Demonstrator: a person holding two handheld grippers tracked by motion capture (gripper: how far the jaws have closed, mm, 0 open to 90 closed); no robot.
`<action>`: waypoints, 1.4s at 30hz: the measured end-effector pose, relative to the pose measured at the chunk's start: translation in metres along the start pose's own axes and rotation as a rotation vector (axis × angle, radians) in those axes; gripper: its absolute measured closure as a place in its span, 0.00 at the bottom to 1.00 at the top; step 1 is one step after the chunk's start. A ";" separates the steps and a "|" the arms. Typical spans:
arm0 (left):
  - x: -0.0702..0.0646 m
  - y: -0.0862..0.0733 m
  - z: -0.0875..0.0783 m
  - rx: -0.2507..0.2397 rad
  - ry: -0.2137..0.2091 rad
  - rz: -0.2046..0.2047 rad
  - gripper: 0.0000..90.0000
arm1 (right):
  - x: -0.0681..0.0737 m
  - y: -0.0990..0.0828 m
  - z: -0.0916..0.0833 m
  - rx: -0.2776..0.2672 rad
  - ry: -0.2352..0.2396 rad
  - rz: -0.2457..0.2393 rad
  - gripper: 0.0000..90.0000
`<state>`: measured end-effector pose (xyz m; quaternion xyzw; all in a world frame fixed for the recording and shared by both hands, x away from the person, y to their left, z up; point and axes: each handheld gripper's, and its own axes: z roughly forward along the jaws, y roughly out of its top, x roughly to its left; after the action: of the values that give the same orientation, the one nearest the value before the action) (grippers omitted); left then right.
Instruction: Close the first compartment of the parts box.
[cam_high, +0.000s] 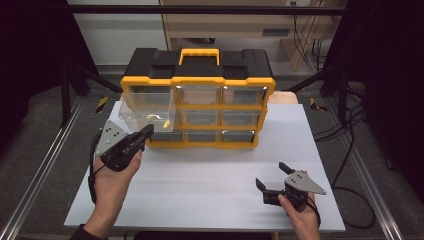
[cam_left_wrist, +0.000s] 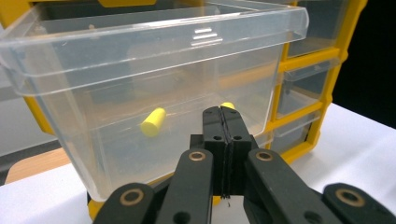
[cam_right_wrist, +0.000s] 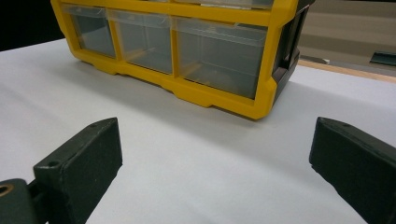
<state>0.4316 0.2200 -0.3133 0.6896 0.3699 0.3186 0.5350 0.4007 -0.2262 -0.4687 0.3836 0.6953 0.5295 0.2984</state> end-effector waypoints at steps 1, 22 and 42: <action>0.001 0.001 0.001 0.001 0.000 -0.004 0.99 | 0.000 0.000 0.000 0.000 0.000 0.000 0.03; 0.019 0.014 0.020 0.015 0.062 -0.023 0.99 | 0.000 0.001 -0.001 -0.007 0.001 0.001 0.03; 0.026 0.028 0.031 0.032 0.089 -0.015 0.99 | -0.001 0.002 -0.001 -0.013 0.007 0.004 0.03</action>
<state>0.4764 0.2222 -0.2918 0.6805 0.4034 0.3391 0.5090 0.4010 -0.2267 -0.4663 0.3811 0.6922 0.5360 0.2973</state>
